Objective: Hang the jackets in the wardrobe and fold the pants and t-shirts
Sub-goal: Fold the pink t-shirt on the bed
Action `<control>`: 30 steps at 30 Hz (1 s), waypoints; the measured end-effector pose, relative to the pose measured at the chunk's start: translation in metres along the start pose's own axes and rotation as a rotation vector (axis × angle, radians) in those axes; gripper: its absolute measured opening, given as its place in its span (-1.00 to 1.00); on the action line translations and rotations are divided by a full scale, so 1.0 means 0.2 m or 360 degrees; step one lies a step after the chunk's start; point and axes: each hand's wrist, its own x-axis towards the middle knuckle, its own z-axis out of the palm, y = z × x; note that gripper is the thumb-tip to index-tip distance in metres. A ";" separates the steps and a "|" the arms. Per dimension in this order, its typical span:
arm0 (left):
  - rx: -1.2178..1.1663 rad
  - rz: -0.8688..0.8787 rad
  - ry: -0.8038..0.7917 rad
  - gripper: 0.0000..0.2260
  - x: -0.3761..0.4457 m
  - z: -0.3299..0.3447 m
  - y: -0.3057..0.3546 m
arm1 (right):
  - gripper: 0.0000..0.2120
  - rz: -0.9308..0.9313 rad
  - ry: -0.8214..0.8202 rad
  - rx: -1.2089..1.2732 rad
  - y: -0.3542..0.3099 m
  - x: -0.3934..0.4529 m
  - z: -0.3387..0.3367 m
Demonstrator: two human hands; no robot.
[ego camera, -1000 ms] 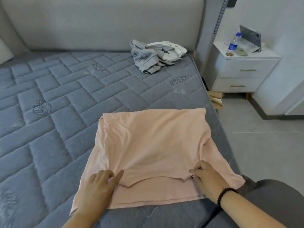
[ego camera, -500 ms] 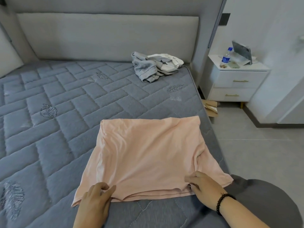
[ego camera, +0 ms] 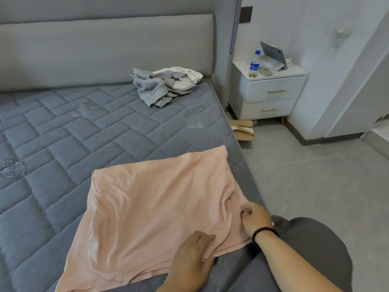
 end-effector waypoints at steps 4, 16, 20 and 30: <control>0.0283 -0.0090 -0.0150 -0.65 0.20 0.04 0.09 | -0.76 -0.0116 -0.0074 -0.0037 0.01 0.03 0.01; 0.0203 -0.0142 -0.0206 -0.74 0.28 0.07 0.13 | -0.63 -0.0016 -0.0196 0.0552 -0.07 0.17 0.01; 0.0309 -0.0134 -0.0176 -0.80 0.28 0.10 0.14 | -0.55 0.0011 -0.0315 0.0744 -0.09 0.17 0.02; 0.0473 -0.0032 0.0125 -0.89 0.21 0.22 0.15 | -0.61 0.0324 0.0052 0.0611 -0.04 0.17 -0.06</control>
